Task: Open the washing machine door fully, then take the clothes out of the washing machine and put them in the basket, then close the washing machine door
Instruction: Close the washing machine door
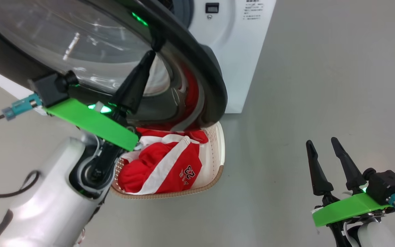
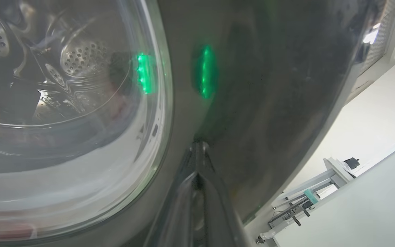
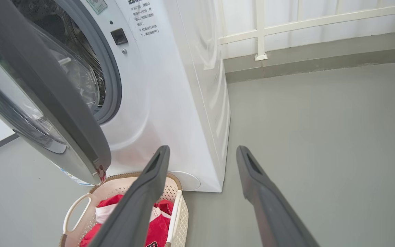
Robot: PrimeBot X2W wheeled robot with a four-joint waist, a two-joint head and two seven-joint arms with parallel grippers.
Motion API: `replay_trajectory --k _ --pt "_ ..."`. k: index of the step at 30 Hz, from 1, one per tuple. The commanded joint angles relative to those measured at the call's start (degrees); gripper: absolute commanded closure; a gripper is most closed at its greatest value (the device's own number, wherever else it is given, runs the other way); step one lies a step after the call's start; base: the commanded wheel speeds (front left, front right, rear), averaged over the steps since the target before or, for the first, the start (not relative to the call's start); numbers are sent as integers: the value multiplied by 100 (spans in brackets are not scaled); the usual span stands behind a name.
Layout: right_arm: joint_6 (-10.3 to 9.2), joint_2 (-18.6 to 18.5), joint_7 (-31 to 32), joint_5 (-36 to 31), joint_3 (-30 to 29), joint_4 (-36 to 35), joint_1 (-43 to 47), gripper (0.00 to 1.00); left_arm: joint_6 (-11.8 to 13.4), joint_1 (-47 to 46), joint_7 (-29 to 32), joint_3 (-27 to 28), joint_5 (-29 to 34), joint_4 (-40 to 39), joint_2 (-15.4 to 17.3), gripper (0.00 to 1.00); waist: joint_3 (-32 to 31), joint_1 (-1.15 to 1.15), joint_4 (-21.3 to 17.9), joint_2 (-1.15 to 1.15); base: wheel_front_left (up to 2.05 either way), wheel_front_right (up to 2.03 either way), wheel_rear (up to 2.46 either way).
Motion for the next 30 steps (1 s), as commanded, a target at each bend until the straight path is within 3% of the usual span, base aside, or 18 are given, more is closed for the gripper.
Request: replay_trajectory --k 1,14,30 --pt "36 9 -37 27 112 -150 -146 0 -39 -299 -88 131 55 -82 197 100 79 0 -74 0 0 0 0" --pt "36 10 -37 151 68 -186 -349 0 -39 -1224 -523 -162 472 631 202 100 376 0 -264 0 0 0 0" --pt "36 10 -37 301 45 -209 -559 0 -39 -1741 -531 683 2032 1240 -308 100 657 0 -481 0 0 0 0"
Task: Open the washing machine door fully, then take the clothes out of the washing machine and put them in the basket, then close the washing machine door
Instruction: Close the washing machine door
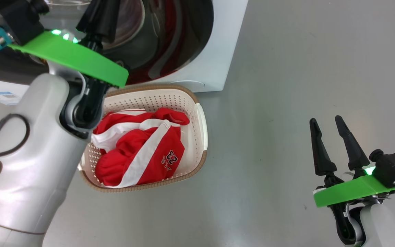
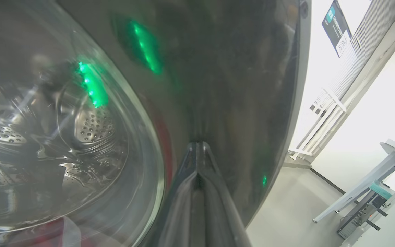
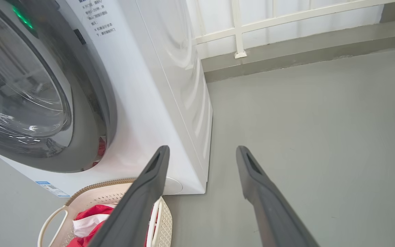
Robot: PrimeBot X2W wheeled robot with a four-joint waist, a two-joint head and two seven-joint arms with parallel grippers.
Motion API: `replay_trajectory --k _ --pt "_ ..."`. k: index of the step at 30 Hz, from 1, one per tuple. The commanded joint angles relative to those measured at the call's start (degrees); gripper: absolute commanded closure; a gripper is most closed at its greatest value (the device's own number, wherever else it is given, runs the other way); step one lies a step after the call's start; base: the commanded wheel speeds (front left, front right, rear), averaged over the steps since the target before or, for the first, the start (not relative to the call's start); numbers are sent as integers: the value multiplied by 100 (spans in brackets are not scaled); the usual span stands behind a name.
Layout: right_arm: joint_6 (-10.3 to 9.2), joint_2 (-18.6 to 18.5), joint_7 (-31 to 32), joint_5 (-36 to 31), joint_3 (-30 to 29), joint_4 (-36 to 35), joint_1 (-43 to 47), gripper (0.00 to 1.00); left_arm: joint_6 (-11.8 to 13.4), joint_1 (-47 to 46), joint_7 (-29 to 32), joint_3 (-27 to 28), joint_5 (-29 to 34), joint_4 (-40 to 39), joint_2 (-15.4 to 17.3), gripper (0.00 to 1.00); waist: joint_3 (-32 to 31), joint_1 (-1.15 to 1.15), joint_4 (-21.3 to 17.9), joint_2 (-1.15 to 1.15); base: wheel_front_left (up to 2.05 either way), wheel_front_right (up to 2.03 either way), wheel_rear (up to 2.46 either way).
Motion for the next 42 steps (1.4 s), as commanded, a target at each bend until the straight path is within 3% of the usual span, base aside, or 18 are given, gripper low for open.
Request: replay_trajectory --k 1,14,24,29,39,42 --pt "36 10 -37 120 85 -137 -109 0 -39 -243 -43 206 81 -101 114 100 31 0 -36 0 0 0 0" --pt "36 10 -37 141 50 -136 -149 0 -39 -248 -43 405 341 -60 23 100 47 0 -86 0 0 0 0" --pt "36 10 -37 65 21 -106 20 0 -39 273 -43 417 280 -159 29 100 -227 0 13 0 0 0 0" --pt "36 10 -37 -15 19 -80 139 0 -39 758 -43 545 292 -336 18 79 -450 0 81 0 0 0 0" --pt "36 10 -37 -201 -86 -48 500 0 -39 1873 -43 818 458 -597 -19 51 -941 0 282 0 0 0 0" --pt "36 10 -37 -243 -108 -41 610 0 -39 2204 -43 887 534 -644 -9 34 -1073 0 322 0 0 0 0"
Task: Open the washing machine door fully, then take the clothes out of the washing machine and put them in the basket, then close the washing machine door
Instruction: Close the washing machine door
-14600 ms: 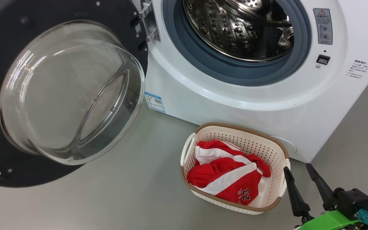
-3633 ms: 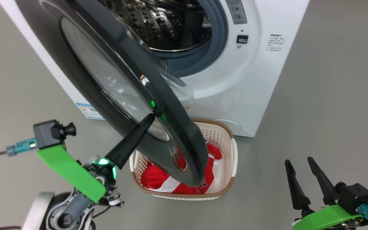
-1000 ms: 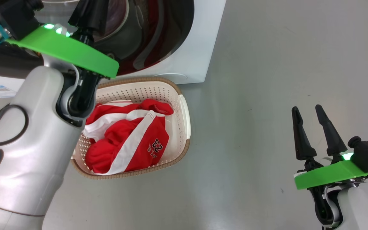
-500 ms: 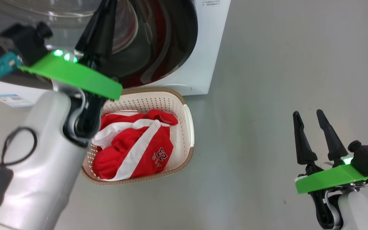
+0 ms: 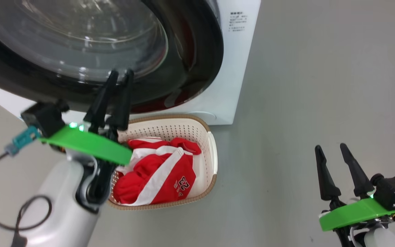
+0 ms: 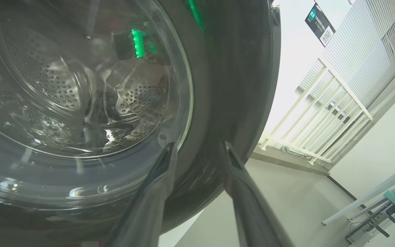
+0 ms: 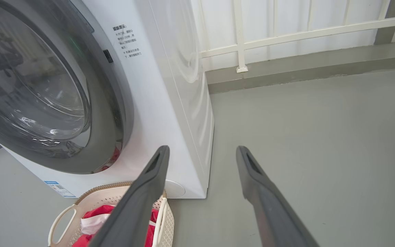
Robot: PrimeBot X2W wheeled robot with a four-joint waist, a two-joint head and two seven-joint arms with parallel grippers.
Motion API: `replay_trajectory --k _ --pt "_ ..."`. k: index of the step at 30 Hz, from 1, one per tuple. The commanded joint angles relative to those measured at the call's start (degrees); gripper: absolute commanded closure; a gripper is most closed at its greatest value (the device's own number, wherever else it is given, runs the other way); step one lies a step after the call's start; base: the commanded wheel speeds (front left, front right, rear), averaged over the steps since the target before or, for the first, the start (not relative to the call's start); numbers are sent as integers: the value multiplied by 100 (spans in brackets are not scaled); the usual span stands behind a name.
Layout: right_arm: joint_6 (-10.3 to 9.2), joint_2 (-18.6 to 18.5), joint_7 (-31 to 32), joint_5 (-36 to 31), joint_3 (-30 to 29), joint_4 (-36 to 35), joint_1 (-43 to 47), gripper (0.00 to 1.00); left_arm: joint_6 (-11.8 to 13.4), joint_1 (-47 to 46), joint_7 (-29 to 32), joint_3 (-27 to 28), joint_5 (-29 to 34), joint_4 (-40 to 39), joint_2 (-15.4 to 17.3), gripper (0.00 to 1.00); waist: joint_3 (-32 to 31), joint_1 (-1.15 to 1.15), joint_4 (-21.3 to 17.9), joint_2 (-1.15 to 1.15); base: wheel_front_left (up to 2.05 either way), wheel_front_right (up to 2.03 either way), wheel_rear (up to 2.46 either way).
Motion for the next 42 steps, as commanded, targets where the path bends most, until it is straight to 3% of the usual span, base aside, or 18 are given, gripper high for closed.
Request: replay_trajectory --k 1,5,6,22,42 --pt "36 2 -37 -74 72 -119 75 0 -33 174 -27 254 97 -173 157 23 -184 0 94 0 0 0 0" --pt "36 2 -37 -116 43 -116 215 0 -33 629 -27 425 235 -208 175 2 -342 0 134 0 0 0 0" --pt "36 2 -37 -124 34 -115 250 0 -33 741 -27 475 287 -214 185 0 -382 0 143 0 0 0 0" --pt "36 -73 -37 -125 -212 -169 874 0 -33 2272 -27 1375 1022 -329 254 0 -887 0 369 0 0 0 0" --pt "36 -94 -37 -131 -479 -289 1339 0 -33 3642 -27 2510 2638 -896 -3 0 -1197 0 386 0 0 0 0"
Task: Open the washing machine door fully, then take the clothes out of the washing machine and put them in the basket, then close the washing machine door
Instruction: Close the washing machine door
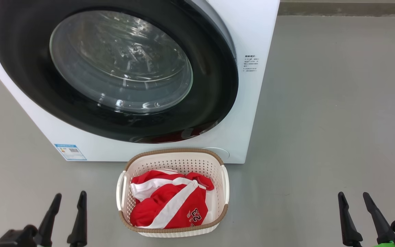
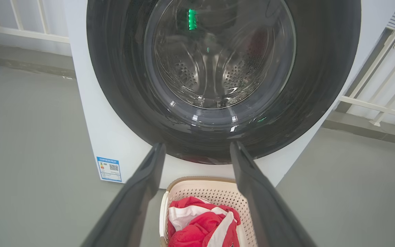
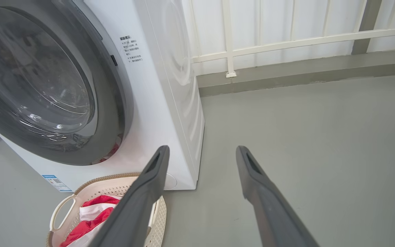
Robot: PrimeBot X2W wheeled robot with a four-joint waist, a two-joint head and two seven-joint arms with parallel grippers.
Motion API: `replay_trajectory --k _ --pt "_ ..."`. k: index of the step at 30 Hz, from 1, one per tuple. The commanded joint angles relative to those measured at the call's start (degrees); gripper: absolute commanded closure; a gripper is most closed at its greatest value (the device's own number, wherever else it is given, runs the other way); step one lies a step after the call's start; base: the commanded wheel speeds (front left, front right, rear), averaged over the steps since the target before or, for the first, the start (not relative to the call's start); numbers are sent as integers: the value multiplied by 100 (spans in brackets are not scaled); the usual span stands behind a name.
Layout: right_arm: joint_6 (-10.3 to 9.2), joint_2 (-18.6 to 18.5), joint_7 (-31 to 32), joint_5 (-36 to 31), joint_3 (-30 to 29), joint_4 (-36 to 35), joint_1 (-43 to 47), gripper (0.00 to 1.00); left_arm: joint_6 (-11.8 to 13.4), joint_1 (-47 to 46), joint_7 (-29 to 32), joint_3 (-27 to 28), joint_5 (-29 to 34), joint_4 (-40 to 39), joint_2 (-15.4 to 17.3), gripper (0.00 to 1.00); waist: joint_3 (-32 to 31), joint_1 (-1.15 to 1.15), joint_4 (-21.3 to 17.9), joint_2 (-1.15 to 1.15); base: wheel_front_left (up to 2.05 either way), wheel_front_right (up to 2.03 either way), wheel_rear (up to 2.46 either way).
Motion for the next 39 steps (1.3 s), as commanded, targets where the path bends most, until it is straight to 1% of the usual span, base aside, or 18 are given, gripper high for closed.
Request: replay_trajectory --k 1,7,25,26,27,28,29,30,34,39 --pt "36 -81 -37 -62 66 -152 -4 0 -32 -32 -28 263 71 -186 62 0 -9 0 -9 0 0 0 0" --pt "36 -68 -37 -66 30 -166 14 0 -32 123 -28 376 246 -295 -62 0 -4 0 -7 0 0 0 0" --pt "36 -44 -37 -71 68 -171 -90 0 -32 54 -28 347 325 -350 -157 0 90 0 100 0 0 0 0" --pt "36 -43 -37 -60 90 -170 -98 5 -32 49 -28 345 327 -350 -173 0 91 0 119 0 0 0 0" --pt "36 -41 -37 -52 113 -167 -103 32 -32 44 -28 336 330 -352 -189 0 93 0 141 0 0 0 0" --pt "36 -40 -37 -43 136 -163 -109 55 -32 40 -28 324 332 -355 -205 0 96 0 164 0 0 0 0" --pt "36 -39 -37 -24 165 -158 -123 74 -32 35 -28 317 331 -358 -224 0 100 0 187 0 0 0 0" --pt "36 -38 -37 -16 202 -150 -145 100 -32 31 -28 314 332 -364 -244 0 106 0 209 0 0 0 0" --pt "36 -37 -37 2 415 -103 -353 100 -32 32 -28 294 336 -395 -333 0 144 0 305 0 0 0 0" --pt "36 -35 -37 28 723 -34 -826 100 -32 32 -28 248 347 -427 -443 0 229 0 439 0 0 0 0"
